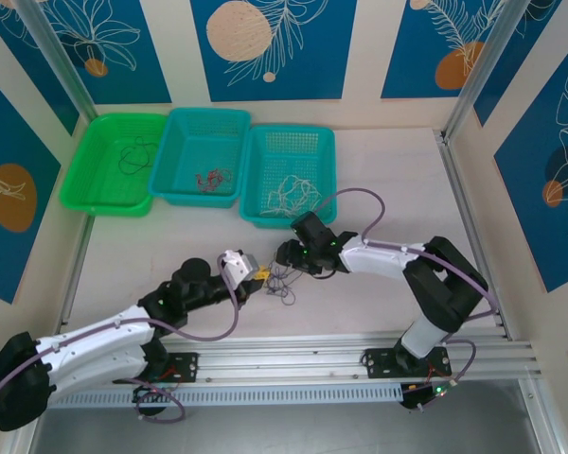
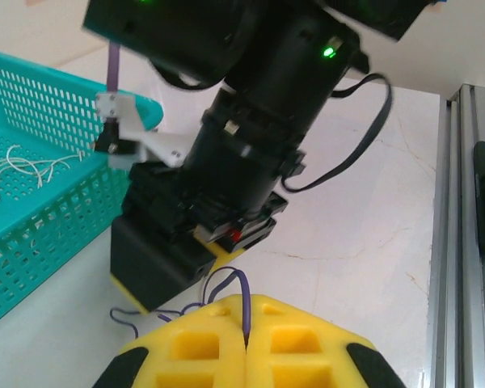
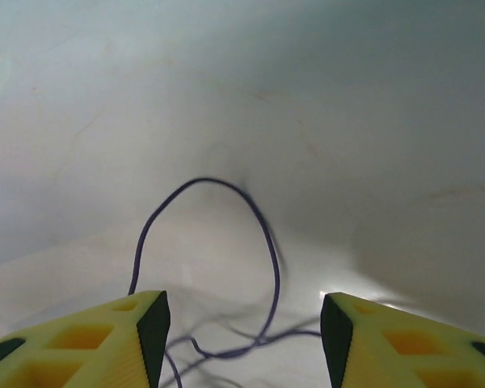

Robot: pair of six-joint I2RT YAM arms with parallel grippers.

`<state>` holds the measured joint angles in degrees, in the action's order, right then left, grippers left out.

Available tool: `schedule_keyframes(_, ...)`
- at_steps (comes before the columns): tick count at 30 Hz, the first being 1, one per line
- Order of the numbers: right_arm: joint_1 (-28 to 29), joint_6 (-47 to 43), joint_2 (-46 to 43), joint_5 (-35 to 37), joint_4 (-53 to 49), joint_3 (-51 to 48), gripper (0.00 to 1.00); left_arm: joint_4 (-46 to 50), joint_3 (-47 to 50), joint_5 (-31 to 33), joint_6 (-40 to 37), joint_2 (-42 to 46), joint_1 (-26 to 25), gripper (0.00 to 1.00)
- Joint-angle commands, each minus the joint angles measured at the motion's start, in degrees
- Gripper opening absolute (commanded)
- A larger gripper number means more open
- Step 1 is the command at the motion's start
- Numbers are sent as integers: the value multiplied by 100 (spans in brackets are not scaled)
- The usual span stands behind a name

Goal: Untangle the cables

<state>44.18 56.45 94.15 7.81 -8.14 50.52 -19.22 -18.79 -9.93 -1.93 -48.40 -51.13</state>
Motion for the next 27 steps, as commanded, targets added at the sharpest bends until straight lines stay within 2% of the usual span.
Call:
schedule_keyframes(1, 189, 109, 305, 277, -190, 478, 53, 320, 33, 222, -88, 249, 26, 0)
schedule_keyframes(3, 270, 153, 334, 488, -538, 633, 51, 446, 35, 492, -53, 374, 26, 0)
schedule_keyframes(7, 319, 68, -247, 541, -249, 164, 49, 657, 42, 849, -65, 520, 27, 0)
schedule_keyframes(15, 441, -634, -2217, 899, 84, -1259, 49, 589, 121, 725, 18, 496, 25, 0)
schedule_keyframes(19, 616, -1869, -2936, 313, 1534, -2155, 53, 534, 61, 642, 69, 459, 25, 0)
schedule_keyframes(21, 964, -2653, -3068, 396, 2244, -2437, 56, 551, 4, 613, 105, 461, 33, 0)
schedule_keyframes(25, 1411, -3889, -2670, 492, 3188, -2490, 60, 578, -88, 499, 156, 377, 29, 0)
schedule_keyframes(27, 1574, -4348, -2273, 766, 3481, -2283, 60, 544, -114, 412, 188, 358, 33, 0)
